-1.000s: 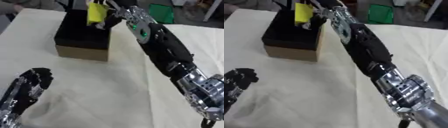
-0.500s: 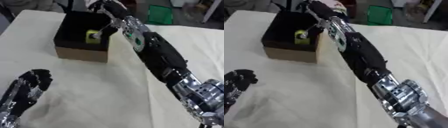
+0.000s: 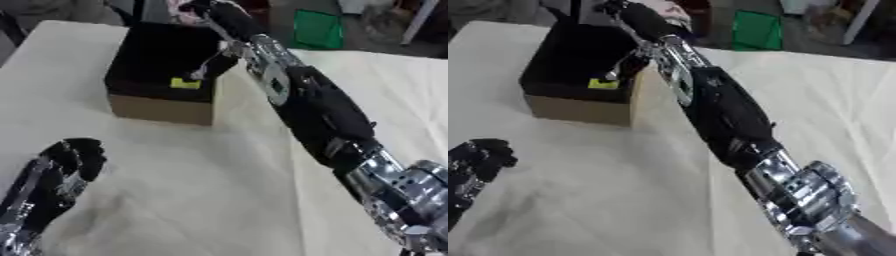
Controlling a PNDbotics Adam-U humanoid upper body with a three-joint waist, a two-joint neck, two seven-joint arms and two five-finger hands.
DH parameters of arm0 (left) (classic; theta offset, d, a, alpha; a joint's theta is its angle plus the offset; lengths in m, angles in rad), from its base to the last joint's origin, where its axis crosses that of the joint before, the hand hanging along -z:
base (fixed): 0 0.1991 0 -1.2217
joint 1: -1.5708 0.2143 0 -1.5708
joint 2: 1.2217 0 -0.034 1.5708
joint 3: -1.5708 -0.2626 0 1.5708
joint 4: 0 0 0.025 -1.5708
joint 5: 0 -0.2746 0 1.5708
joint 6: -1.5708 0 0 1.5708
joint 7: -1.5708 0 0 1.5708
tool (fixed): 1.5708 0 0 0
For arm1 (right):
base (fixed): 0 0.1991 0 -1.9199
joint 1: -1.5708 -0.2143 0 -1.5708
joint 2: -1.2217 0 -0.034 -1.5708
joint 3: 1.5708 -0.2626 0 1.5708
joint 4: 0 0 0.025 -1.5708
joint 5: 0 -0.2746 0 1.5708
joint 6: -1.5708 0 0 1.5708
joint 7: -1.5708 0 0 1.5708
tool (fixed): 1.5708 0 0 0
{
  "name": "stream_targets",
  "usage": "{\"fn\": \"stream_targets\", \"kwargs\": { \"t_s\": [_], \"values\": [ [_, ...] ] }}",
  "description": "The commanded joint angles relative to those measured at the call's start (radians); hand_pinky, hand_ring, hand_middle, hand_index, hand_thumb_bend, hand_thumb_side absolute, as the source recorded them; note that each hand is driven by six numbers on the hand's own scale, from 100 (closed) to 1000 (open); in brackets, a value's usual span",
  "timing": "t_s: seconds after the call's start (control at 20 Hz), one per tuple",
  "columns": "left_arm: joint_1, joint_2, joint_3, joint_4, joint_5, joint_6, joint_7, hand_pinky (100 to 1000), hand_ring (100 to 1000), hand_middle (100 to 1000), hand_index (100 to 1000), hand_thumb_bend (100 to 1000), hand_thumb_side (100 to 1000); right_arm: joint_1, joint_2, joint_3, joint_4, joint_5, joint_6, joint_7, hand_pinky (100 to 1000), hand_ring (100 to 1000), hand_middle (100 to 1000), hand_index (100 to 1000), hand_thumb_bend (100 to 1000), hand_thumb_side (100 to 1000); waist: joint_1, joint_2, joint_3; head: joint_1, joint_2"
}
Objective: Pick up objects on the table and place them in the box.
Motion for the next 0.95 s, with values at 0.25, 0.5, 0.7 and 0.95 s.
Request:
{"fn": "stream_targets", "kwargs": {
  "t_s": [0.25,0.5,0.7,0.95],
  "values": [
    [0.009,0.008,0.02,-0.011,0.001,0.0,0.016,682,614,580,702,582,559,0.002,-0.121,0.029,-0.166,-0.228,0.017,0.082,702,801,760,907,725,213,0.015,-0.03,-0.043,0.039,0.002],
    [0.022,0.01,0.034,-0.01,-0.003,0.0,0.029,682,614,581,702,582,558,0.065,-0.242,0.048,-0.336,-0.441,0.073,0.17,684,791,736,897,692,185,0.021,-0.035,-0.096,0.069,0.014],
    [0.027,0.01,0.041,-0.01,-0.004,-0.001,0.036,682,614,581,702,584,557,0.129,-0.325,0.045,-0.444,-0.549,0.117,0.184,673,784,721,895,681,162,0.028,-0.035,-0.132,0.082,0.018],
    [0.033,0.009,0.05,-0.01,-0.006,-0.001,0.046,681,614,580,702,584,556,0.23,-0.41,0.024,-0.571,-0.69,0.17,0.153,650,772,696,893,574,156,0.037,-0.036,-0.164,0.091,0.026]
  ]
}}
